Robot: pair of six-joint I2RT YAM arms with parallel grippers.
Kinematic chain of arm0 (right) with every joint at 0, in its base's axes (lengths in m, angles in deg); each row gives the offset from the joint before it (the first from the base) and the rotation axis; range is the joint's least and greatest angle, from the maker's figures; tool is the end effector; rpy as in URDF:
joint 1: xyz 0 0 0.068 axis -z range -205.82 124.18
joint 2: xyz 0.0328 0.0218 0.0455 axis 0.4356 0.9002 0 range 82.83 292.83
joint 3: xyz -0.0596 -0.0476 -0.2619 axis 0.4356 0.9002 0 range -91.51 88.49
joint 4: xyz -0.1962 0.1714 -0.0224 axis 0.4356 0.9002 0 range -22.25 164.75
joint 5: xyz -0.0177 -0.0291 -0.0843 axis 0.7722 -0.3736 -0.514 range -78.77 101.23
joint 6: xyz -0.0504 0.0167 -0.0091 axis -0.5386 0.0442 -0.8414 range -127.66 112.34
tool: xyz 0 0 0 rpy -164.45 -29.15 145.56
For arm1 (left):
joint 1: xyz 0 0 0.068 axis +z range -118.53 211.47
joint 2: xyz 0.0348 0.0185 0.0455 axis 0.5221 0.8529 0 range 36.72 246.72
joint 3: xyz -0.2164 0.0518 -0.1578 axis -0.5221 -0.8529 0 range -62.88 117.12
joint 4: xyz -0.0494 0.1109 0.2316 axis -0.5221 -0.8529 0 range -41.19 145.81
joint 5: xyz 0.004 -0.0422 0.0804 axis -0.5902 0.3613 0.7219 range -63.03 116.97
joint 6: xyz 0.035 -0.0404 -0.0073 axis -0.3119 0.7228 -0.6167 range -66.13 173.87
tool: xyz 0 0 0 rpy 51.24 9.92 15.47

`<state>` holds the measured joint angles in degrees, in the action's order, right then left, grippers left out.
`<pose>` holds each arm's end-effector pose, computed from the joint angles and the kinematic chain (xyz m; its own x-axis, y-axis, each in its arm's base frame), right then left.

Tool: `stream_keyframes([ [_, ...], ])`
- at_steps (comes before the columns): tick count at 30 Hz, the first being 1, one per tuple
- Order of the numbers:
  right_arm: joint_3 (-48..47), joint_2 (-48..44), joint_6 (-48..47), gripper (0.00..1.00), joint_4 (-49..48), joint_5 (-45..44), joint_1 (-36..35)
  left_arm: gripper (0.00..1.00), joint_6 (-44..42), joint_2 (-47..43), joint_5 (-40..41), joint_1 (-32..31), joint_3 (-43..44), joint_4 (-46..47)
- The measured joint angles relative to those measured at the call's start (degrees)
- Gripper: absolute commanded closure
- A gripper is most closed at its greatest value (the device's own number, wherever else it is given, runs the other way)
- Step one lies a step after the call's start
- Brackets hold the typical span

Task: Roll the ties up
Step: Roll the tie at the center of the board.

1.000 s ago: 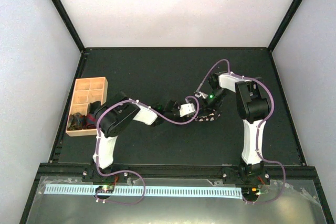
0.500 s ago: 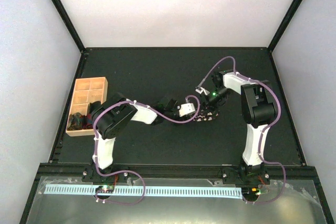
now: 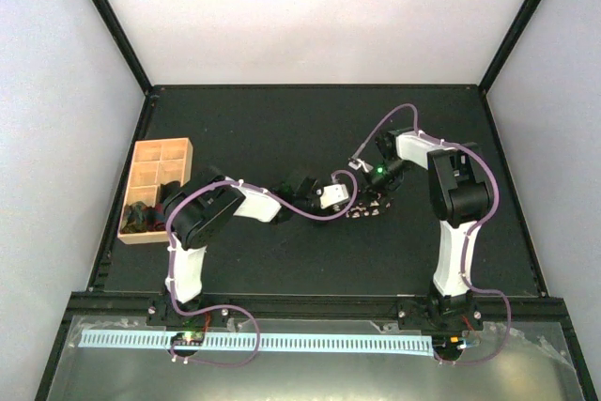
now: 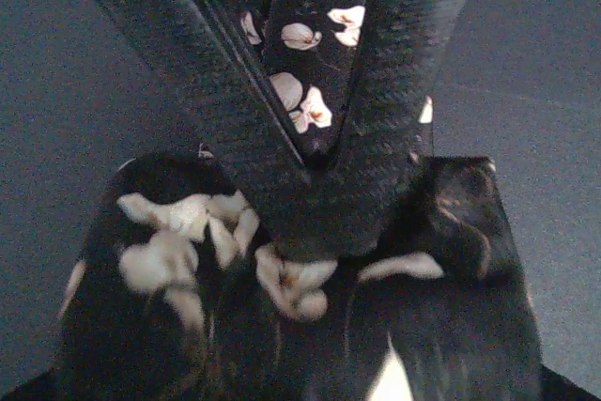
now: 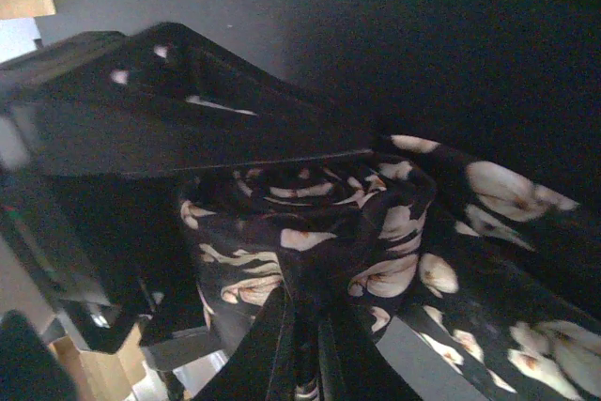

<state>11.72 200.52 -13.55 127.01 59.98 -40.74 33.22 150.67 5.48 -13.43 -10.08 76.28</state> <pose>0.3313 0.1159 0.1363 -0.9418 -0.3209 0.1000 -0.1386 0.6418 0.7542 0.2594 -0.2769 0.0992 -0.1312 0.5938 -0.7938 0.9616 0.2710 0.0438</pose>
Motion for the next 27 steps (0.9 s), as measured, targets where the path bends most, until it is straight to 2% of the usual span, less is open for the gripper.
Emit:
stream_keyframes([
  [4, 0.5, 0.0, -0.2, 0.98, 0.1, -2.3, 1.0, 0.16, 0.2, -0.9, 0.6, 0.0, -0.6, -0.2],
  [6, 0.6, 0.0, -0.2, 0.98, 0.3, -4.0, 1.7, 0.14, 0.3, -1.6, 0.6, 0.3, -1.5, 0.0],
  [13, 0.0, 0.5, -0.1, 0.98, 0.9, -11.1, 3.1, 0.13, 0.8, -3.3, -1.1, 1.6, -3.6, 1.8],
  [23, -1.0, 1.3, -0.7, 0.98, 1.2, -12.5, 2.2, 0.13, 4.5, -0.7, -6.4, 1.6, -0.9, 7.3],
  [27, -1.0, 1.4, -0.9, 0.98, 0.3, -12.3, 1.3, 0.2, 6.8, 2.0, -7.0, 1.1, 1.4, 8.4],
])
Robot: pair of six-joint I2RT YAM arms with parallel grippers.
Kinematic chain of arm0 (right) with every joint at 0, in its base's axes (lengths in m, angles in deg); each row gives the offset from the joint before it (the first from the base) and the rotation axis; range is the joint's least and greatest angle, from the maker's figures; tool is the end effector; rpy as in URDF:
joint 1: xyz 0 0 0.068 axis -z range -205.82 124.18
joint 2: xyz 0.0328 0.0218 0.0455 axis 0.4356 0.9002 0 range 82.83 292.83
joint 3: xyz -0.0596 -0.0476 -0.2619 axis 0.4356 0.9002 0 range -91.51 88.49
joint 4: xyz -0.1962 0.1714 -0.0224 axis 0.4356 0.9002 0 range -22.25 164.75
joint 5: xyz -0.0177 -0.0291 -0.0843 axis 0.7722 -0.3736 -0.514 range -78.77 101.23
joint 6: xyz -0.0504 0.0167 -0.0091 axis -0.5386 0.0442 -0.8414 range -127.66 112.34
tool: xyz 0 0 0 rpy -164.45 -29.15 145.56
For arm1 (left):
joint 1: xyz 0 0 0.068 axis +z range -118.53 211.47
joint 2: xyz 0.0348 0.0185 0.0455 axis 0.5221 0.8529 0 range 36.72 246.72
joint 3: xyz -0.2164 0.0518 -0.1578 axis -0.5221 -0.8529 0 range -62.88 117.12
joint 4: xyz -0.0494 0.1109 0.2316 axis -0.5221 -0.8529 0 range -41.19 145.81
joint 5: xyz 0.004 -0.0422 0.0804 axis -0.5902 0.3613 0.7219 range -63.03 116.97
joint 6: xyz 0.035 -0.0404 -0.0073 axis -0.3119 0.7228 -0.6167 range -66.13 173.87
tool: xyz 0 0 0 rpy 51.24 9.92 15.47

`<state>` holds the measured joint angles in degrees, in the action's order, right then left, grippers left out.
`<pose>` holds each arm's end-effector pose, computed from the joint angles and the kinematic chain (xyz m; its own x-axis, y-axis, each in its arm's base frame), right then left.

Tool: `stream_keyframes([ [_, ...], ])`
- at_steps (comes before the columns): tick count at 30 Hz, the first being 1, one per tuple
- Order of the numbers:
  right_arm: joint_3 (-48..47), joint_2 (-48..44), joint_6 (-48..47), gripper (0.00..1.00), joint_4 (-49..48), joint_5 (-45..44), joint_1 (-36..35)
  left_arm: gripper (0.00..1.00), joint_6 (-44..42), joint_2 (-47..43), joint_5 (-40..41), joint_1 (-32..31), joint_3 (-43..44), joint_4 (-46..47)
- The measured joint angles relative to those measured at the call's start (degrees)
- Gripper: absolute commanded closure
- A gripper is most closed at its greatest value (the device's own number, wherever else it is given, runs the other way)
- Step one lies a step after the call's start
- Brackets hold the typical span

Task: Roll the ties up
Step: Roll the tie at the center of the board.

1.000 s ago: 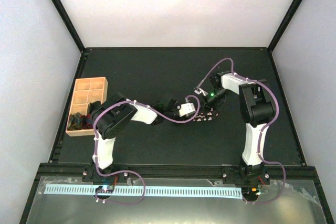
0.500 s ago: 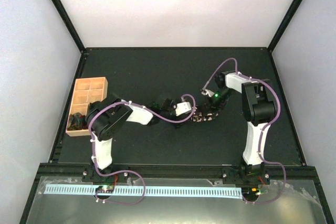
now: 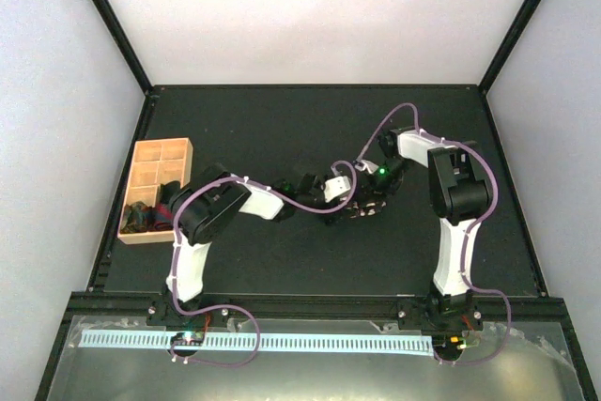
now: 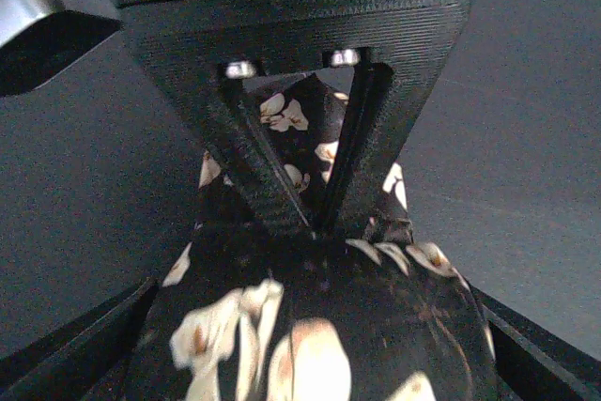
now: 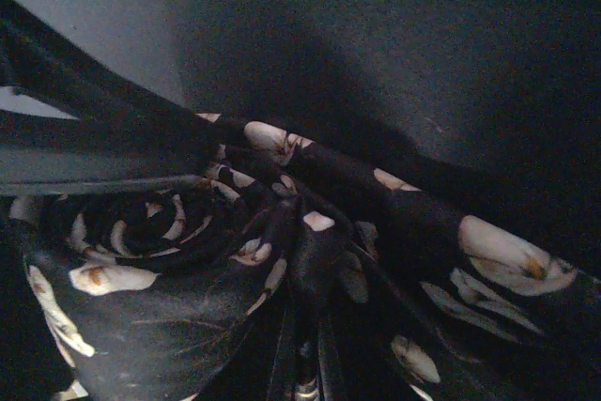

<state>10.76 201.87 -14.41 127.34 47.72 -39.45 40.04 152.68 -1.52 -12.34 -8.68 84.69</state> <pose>0.3376 0.1036 0.1269 -0.9383 -0.3246 0.1193 -0.1916 0.7751 0.6021 0.2717 -0.2842 0.1061 -0.1660 0.4503 -0.8773 0.9651 0.2567 -0.0509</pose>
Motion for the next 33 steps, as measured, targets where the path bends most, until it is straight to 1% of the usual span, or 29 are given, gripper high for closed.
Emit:
stream_keyframes([
  [6, -1.8, 1.6, -0.3, 0.98, 0.1, 1.4, -0.9, 0.4, 0.4, 1.7, 0.5, -0.2, 0.9, -0.5],
  [7, -2.4, 2.1, -0.5, 0.97, 0.2, 1.7, -1.0, 0.44, 0.1, 1.6, 1.0, -0.2, 0.6, -0.5],
  [9, -3.8, 3.0, -0.8, 0.87, 0.8, 2.2, -1.2, 0.5, -1.1, 1.2, 2.3, -0.1, -0.6, -0.5],
  [11, -5.1, 3.7, -1.2, 0.78, 1.3, 2.4, -1.3, 0.53, -2.1, 0.7, 3.9, -0.1, -1.3, -0.7],
  [13, -5.9, 3.8, -1.9, 0.67, 1.1, 2.5, -1.4, 0.54, -3.1, 0.0, 5.2, -0.1, -1.7, -1.3],
  [15, -6.3, 3.5, -2.5, 0.59, 1.0, 2.8, -1.0, 0.54, -4.2, -0.4, 6.1, -0.1, -1.9, -2.0],
  [17, -6.4, 3.3, -3.2, 0.52, 1.3, 3.7, -0.2, 0.54, -5.0, -0.6, 6.6, -0.2, -1.9, -2.5],
  [19, -6.2, 2.9, -3.8, 0.48, 1.7, 5.4, 0.5, 0.54, -5.7, -0.7, 7.0, -0.2, -1.9, -2.8],
  [24, -3.8, 0.1, -3.4, 0.47, 2.4, 10.1, 0.9, 0.54, -7.0, -0.9, 7.7, -0.2, -1.8, -3.4],
  [29, -3.5, -0.8, -3.0, 0.46, 2.3, 12.7, 0.0, 0.54, -7.5, -0.9, 7.7, -0.3, -1.6, -3.9],
  [30, -3.5, -0.8, -2.9, 0.47, 2.4, 12.9, -0.3, 0.54, -7.6, -0.9, 7.7, -0.3, -1.5, -4.0],
  [31, -3.5, -0.8, -2.9, 0.51, 2.4, 13.2, -0.5, 0.53, -7.6, -0.9, 7.7, -0.3, -1.5, -4.0],
  [32, -3.5, -0.8, -2.8, 0.56, 2.3, 13.3, -0.7, 0.53, -7.7, -0.9, 7.7, -0.3, -1.5, -4.1],
  [33, -3.5, -0.8, -2.8, 0.65, 2.3, 13.3, -0.9, 0.53, -7.7, -0.9, 7.7, -0.3, -1.5, -4.2],
])
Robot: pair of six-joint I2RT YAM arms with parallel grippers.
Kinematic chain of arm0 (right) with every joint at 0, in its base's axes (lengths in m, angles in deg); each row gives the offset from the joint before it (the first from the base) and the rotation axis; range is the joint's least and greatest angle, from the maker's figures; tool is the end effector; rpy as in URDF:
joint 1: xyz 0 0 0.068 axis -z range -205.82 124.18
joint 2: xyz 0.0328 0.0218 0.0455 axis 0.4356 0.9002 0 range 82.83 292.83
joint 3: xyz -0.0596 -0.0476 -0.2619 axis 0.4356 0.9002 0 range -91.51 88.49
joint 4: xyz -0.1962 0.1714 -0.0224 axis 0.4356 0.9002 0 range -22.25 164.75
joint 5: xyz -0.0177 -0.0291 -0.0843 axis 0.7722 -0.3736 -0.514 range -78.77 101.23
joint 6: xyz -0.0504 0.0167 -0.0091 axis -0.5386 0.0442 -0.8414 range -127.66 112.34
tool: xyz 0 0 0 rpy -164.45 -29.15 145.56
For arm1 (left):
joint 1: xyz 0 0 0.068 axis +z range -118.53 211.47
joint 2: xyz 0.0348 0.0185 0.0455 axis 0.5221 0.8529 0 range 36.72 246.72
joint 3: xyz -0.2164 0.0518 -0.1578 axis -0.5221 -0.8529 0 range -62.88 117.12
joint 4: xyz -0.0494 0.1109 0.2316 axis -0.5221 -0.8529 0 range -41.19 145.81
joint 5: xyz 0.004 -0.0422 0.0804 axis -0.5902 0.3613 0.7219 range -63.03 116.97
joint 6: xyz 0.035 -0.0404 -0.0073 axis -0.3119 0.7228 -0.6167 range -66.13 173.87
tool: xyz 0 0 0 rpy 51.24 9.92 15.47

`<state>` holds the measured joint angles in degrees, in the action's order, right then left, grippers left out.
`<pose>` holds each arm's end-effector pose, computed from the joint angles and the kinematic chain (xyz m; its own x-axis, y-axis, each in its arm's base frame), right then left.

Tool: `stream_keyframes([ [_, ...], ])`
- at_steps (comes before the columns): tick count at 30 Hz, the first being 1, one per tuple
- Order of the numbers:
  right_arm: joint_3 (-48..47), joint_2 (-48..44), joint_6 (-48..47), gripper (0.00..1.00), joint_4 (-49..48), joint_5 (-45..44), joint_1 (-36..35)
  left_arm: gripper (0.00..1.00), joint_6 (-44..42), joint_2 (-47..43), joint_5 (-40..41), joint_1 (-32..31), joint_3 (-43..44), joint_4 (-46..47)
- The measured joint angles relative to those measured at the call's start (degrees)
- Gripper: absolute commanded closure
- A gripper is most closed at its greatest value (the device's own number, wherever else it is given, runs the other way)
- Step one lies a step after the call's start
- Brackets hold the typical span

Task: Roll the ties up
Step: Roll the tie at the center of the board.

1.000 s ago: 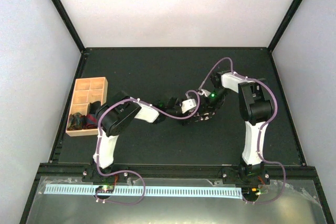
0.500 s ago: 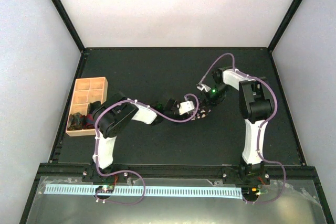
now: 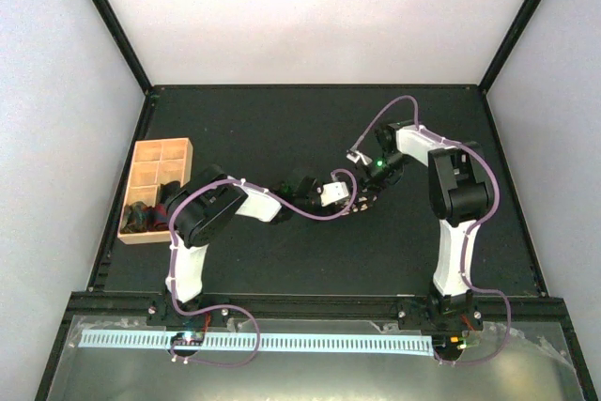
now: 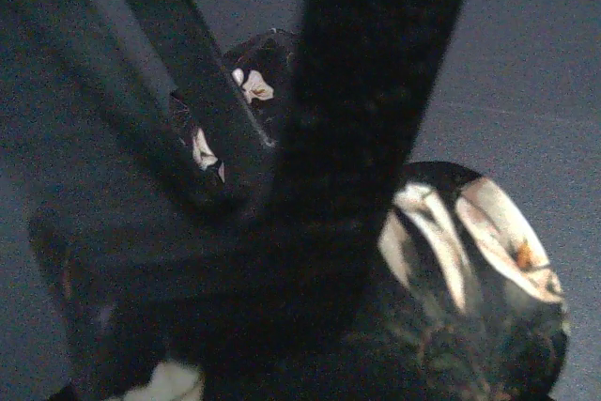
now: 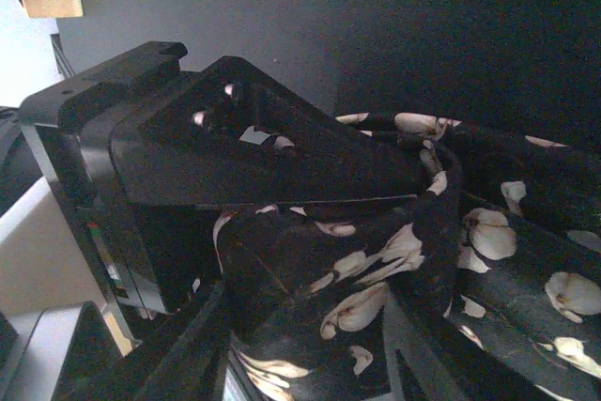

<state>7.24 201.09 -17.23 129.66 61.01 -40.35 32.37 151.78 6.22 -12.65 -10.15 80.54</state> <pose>0.3434 0.1171 0.1507 -0.9351 -0.3532 0.0276 -0.2056 0.6045 0.7696 0.2667 -0.2762 0.0979 -0.0952 0.5696 -0.8164 0.9538 0.2871 0.0891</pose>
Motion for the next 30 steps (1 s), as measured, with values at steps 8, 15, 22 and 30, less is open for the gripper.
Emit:
stream_keyframes([
  [8, 0.1, 0.2, -0.7, 0.98, -0.4, -3.7, -0.3, 0.26, 0.7, 0.0, -0.3, 0.2, 0.0, -0.3],
  [15, 1.4, 0.0, -0.8, 0.98, -2.0, -8.5, 0.7, 0.18, 2.3, -1.4, -3.1, 1.1, -1.8, -1.0],
  [22, 1.6, -0.5, 1.1, 0.98, -3.5, -12.6, 0.7, 0.15, 5.5, -1.5, -5.2, 1.1, -0.9, -0.7],
  [30, 1.1, -0.6, 3.1, 0.98, -3.5, -15.4, 0.1, 0.22, 8.9, 2.1, -5.2, 0.1, 5.2, 0.2],
])
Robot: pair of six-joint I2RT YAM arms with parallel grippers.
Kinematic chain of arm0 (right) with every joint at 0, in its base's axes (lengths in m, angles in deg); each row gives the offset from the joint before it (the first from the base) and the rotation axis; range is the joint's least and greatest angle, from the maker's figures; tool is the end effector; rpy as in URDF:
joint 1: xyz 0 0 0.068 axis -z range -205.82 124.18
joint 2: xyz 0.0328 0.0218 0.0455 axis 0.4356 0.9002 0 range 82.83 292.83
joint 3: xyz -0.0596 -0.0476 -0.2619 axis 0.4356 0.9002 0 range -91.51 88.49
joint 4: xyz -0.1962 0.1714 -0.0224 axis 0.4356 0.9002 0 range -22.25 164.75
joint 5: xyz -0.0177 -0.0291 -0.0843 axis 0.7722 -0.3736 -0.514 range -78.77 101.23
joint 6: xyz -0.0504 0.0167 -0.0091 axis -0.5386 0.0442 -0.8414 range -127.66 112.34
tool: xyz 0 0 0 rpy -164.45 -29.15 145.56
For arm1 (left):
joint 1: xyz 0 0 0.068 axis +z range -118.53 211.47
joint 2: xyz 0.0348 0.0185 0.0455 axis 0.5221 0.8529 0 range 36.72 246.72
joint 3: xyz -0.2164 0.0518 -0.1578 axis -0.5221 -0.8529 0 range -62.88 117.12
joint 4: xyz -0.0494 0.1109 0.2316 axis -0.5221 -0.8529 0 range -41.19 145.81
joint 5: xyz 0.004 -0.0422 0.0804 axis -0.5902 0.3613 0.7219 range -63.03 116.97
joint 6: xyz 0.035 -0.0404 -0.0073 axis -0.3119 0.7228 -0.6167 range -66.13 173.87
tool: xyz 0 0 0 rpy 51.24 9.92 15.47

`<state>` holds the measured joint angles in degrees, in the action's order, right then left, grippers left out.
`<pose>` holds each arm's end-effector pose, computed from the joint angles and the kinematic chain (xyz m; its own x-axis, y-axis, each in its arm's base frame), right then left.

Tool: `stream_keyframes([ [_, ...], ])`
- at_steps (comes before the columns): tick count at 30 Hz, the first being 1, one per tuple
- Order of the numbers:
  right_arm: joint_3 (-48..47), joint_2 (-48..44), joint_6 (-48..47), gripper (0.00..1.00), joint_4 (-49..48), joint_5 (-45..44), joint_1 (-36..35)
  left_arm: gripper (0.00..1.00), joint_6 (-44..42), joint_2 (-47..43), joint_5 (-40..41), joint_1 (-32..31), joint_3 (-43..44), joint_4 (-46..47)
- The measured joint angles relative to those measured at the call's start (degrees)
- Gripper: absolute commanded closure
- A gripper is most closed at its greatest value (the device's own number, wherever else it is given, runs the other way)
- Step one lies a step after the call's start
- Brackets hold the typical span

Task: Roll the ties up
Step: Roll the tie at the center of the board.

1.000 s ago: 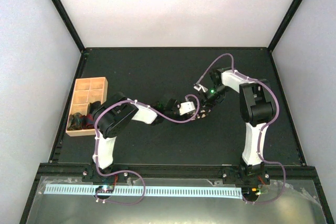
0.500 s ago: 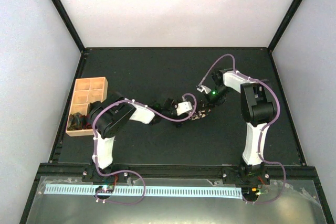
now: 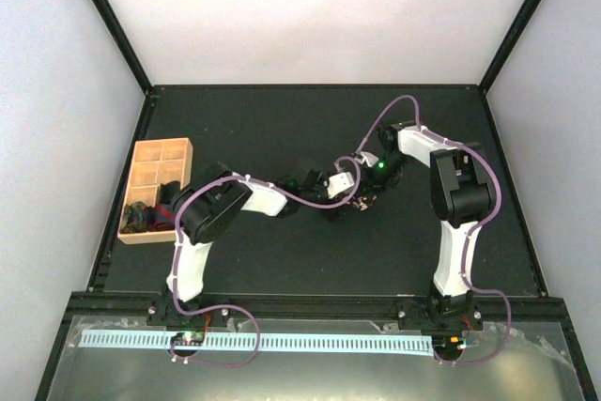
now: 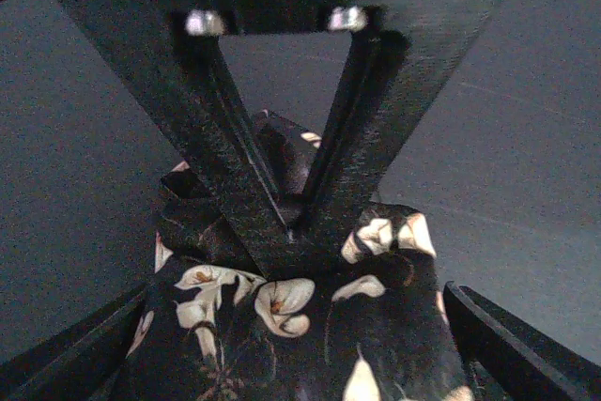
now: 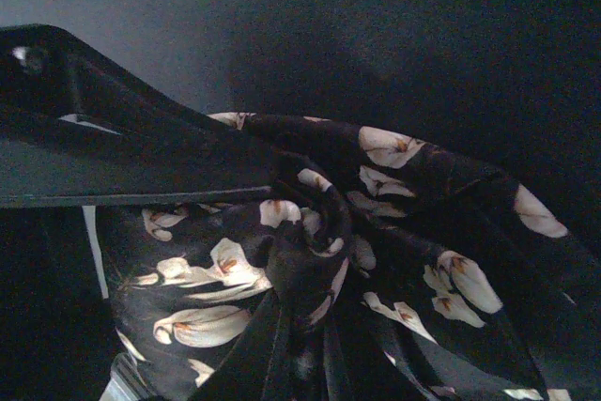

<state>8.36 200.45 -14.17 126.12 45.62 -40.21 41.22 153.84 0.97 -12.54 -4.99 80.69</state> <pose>0.3465 0.1096 0.1432 -0.9405 -0.3378 0.0379 -0.2574 0.7804 0.5698 0.2803 -0.2925 0.1087 -0.2024 0.4690 -0.8597 0.9522 0.2995 -0.0607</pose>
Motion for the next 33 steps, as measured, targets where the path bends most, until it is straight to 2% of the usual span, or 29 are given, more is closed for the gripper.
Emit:
stream_keyframes([
  [2, -0.1, 0.0, 0.3, 0.98, 0.0, -0.4, -0.1, 0.29, 0.4, 1.2, 0.0, 0.0, 0.8, 0.1],
  [10, 0.0, 0.0, 1.4, 0.98, -0.6, 0.2, -0.7, 0.43, 0.4, 2.6, 0.5, 0.1, 0.5, 0.3],
  [11, 0.3, 0.0, 1.7, 0.98, -1.2, 0.9, -0.9, 0.42, 0.2, 1.9, 0.8, 0.2, -0.3, 0.3],
  [14, 1.4, 0.3, 2.6, 0.98, -3.1, 3.9, -2.9, 0.28, -0.7, -1.7, 1.2, 1.3, -5.1, 0.2],
  [16, 2.0, 0.5, 3.0, 0.98, -4.3, 5.5, -4.0, 0.23, -1.3, -4.6, 0.8, 2.2, -8.7, 0.0],
  [20, 2.9, 0.5, 3.6, 0.98, -5.4, 6.3, -4.4, 0.19, -1.7, -8.2, -0.4, 3.6, -13.2, -0.1],
  [26, 2.9, 0.6, 5.3, 0.98, -5.0, 2.7, -4.0, 0.18, -1.2, -8.2, -2.6, 3.8, -12.9, 0.9],
  [33, 1.1, 1.6, 6.8, 0.98, -3.1, -0.5, -4.2, 0.3, 0.8, -2.9, -3.1, 2.7, -6.6, 2.3],
])
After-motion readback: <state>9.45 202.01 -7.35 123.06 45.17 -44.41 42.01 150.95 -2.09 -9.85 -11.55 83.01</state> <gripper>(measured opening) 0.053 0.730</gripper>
